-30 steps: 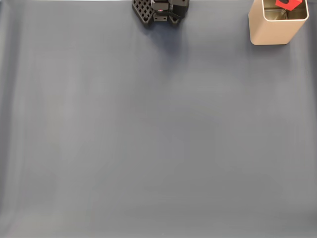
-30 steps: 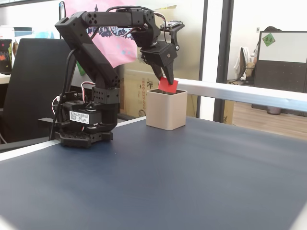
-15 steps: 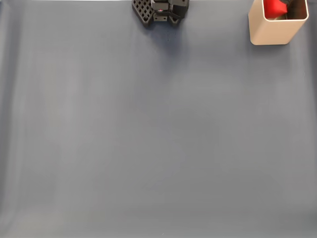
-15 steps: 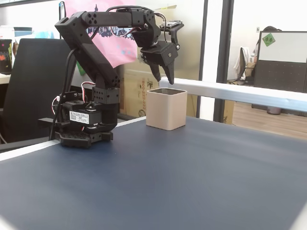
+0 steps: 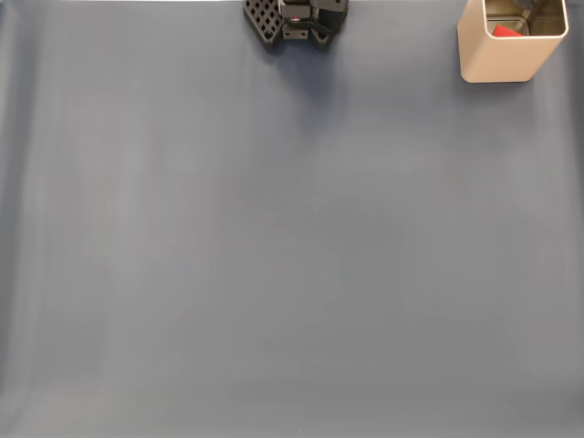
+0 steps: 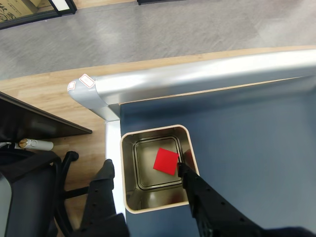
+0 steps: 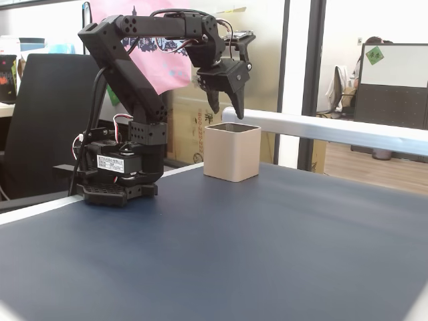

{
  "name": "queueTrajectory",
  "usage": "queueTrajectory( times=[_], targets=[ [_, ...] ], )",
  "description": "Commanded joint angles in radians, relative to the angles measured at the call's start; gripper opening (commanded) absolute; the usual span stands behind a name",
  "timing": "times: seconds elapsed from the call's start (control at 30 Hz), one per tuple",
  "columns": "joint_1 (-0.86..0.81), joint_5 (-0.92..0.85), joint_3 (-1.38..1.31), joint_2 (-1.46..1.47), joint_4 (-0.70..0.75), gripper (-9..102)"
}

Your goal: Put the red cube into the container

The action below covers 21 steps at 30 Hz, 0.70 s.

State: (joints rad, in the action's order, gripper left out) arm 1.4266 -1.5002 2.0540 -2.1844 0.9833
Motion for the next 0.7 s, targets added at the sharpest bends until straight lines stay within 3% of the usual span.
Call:
queueTrajectory(
  times=[0.0, 0.43, 0.67],
  targets=[
    [-0.012, -0.006, -0.094, -0.002, -0.025, 29],
    [-0.018, -0.006, -0.077, -0.012, -0.031, 27],
    [-0.083, -0.020, -0.075, -0.026, -0.044, 6]
  ],
)
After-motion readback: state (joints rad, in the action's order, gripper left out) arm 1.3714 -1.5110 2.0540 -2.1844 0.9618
